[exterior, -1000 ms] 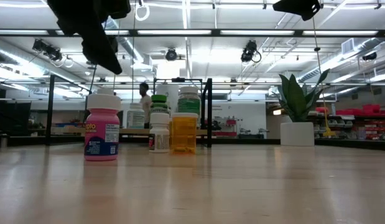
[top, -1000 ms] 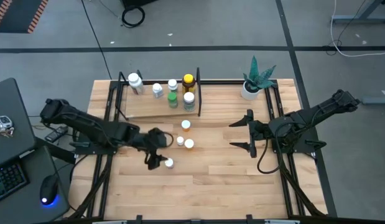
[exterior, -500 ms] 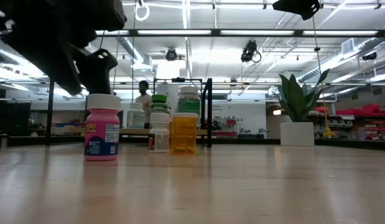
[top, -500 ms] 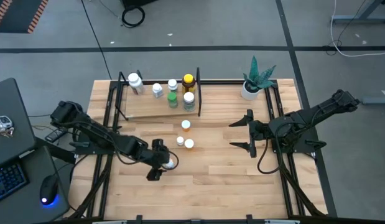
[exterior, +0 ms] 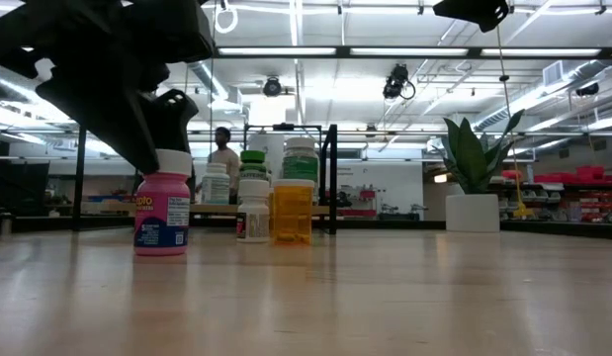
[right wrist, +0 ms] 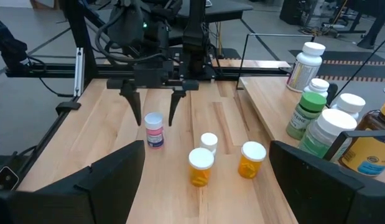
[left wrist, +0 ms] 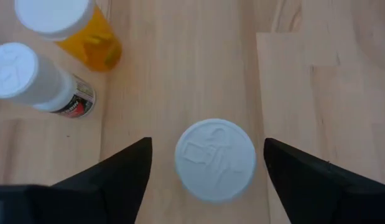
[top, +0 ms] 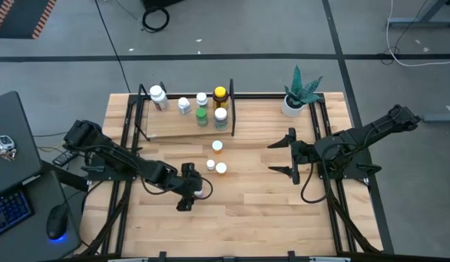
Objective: Pick and place medicine bottles onto shelf by color
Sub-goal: Put the pink pill bottle on the shelf
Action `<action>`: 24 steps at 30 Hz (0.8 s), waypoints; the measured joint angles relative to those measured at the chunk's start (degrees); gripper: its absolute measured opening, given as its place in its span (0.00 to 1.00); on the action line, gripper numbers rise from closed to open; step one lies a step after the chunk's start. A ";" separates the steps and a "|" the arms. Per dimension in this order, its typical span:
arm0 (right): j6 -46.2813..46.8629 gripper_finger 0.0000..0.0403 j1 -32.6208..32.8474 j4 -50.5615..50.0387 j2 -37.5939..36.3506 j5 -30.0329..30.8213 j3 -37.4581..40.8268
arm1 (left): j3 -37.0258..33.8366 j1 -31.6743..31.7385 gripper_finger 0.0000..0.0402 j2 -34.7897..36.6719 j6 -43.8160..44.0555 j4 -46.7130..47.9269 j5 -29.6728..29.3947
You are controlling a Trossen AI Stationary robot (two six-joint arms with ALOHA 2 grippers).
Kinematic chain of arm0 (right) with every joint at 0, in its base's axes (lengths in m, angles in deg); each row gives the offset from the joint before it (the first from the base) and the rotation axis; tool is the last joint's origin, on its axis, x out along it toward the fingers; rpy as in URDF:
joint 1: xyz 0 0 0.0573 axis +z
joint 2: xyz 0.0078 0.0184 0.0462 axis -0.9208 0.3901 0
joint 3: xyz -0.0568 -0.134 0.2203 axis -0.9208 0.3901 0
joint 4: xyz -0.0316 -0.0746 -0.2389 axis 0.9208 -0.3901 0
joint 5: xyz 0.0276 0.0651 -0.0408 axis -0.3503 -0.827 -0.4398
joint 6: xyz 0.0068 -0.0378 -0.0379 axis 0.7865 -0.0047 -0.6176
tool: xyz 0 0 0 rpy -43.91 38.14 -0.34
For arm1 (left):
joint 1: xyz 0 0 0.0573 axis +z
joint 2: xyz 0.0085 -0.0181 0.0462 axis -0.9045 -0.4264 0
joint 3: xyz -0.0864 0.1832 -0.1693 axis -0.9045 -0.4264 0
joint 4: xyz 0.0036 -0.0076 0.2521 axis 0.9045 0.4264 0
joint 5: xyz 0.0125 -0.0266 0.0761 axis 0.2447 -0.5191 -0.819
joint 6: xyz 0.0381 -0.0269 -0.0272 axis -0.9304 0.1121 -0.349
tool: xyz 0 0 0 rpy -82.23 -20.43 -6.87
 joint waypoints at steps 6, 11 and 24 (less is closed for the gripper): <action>0.00 0.87 0.00 -0.01 0.00 0.00 0.00 | 0.00 0.02 0.62 -0.35 -0.07 -0.16 -0.02; 0.00 0.87 0.00 -0.02 0.00 0.00 0.00 | 0.00 0.08 0.49 -0.35 -0.02 -0.06 0.00; -0.12 0.87 0.00 0.14 0.00 0.00 0.00 | 0.00 9.12 0.51 5.00 -1.73 4.83 -3.19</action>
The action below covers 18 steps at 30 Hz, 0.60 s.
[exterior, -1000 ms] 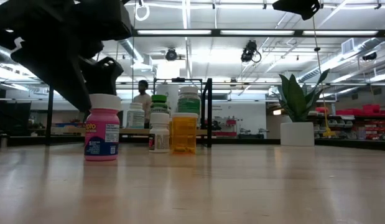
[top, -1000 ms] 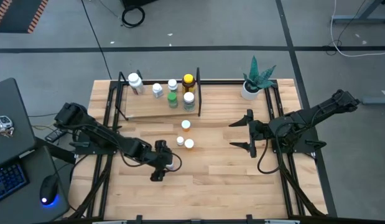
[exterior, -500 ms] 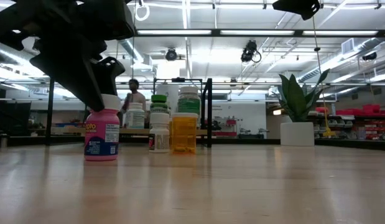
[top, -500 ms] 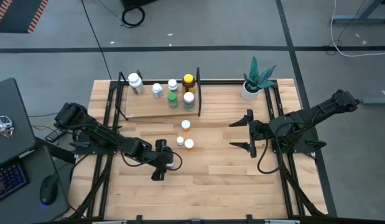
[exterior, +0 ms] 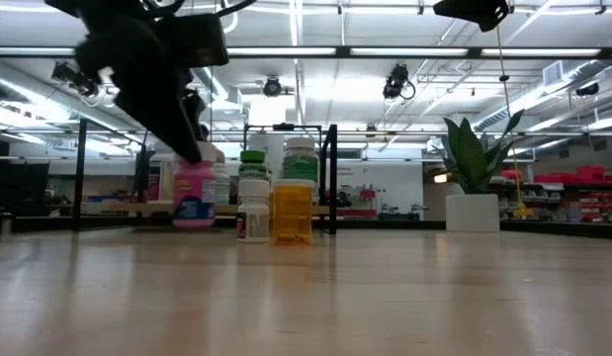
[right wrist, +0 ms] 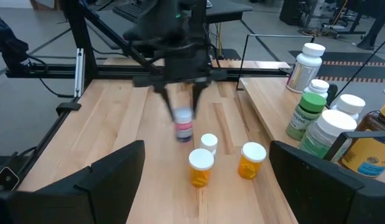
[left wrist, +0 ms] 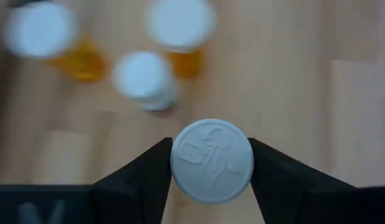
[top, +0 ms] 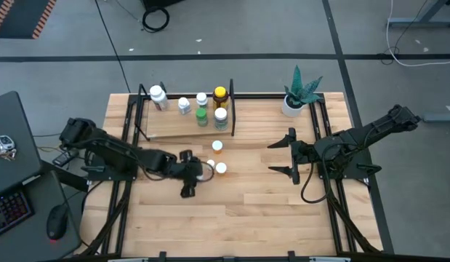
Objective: Pick and place medicine bottles onto shelf by color
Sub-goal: Put the pink pill bottle on the shelf
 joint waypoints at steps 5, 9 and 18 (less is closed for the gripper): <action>-0.08 0.87 0.00 -0.04 0.00 0.00 0.00 | 0.02 6.51 0.47 2.36 -0.85 1.50 -6.66; -0.08 0.87 0.00 -0.35 0.00 0.00 0.00 | 0.00 11.82 0.45 3.52 -0.27 3.03 -7.32; -0.08 0.87 0.00 -0.87 0.00 0.00 0.00 | 0.02 21.58 0.50 4.77 -0.98 5.17 -8.38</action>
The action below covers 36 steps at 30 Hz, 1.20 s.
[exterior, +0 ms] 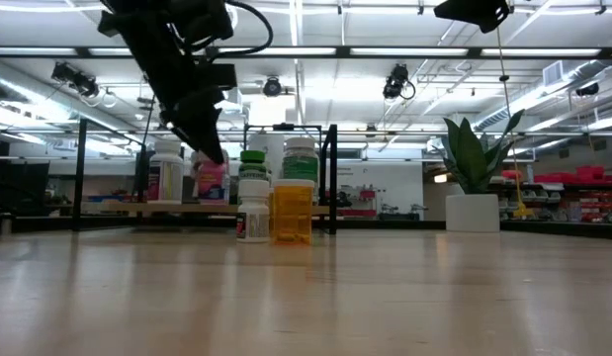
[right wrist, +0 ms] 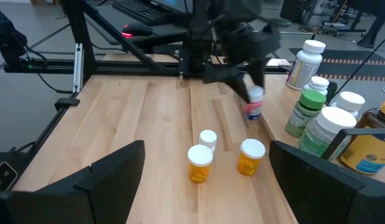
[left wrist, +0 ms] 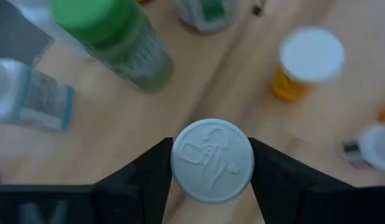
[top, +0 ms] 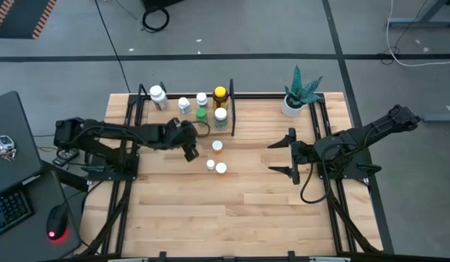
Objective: Pick and place medicine bottles onto shelf by color
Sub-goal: Put the pink pill bottle on the shelf
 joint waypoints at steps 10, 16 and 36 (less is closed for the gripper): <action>0.00 0.87 0.00 0.01 0.00 0.00 0.00 | 0.03 8.82 0.48 0.09 -1.88 0.56 0.01; 0.00 0.87 0.00 0.01 0.00 0.00 0.00 | 0.05 14.29 0.50 0.08 -3.78 0.10 0.03; 0.17 0.87 0.00 0.07 0.00 0.00 0.00 | 0.05 21.12 0.51 -1.38 -3.63 -2.58 6.46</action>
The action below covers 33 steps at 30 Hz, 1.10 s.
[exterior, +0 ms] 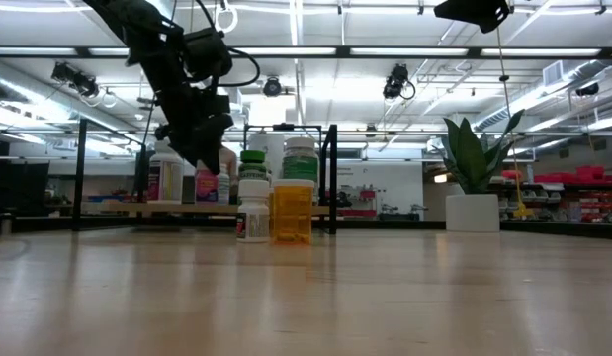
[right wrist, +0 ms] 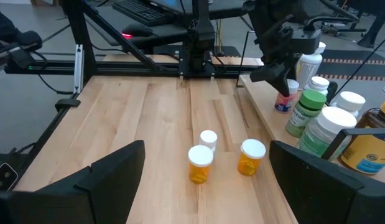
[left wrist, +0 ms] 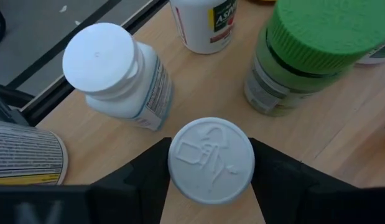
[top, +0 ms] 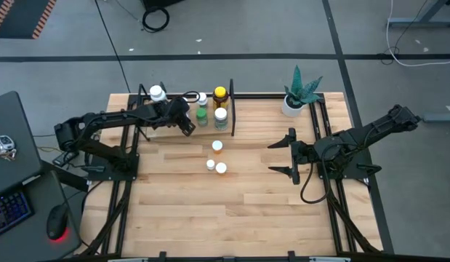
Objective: Pick and place medicine bottles onto shelf by color
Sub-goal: Put the pink pill bottle on the shelf, then put the small white pill bottle on the shelf
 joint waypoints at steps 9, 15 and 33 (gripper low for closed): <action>0.04 0.87 0.00 0.00 0.00 -0.02 0.00 | 2.69 -0.38 0.73 0.04 -3.24 1.60 -0.20; 0.50 0.87 0.00 -0.03 0.00 -0.39 0.00 | 8.53 -1.54 0.83 0.08 -5.29 6.13 -0.85; 0.21 0.87 0.70 1.47 2.49 -0.42 0.00 | 10.45 -26.41 0.71 -1.59 -6.03 2.41 1.43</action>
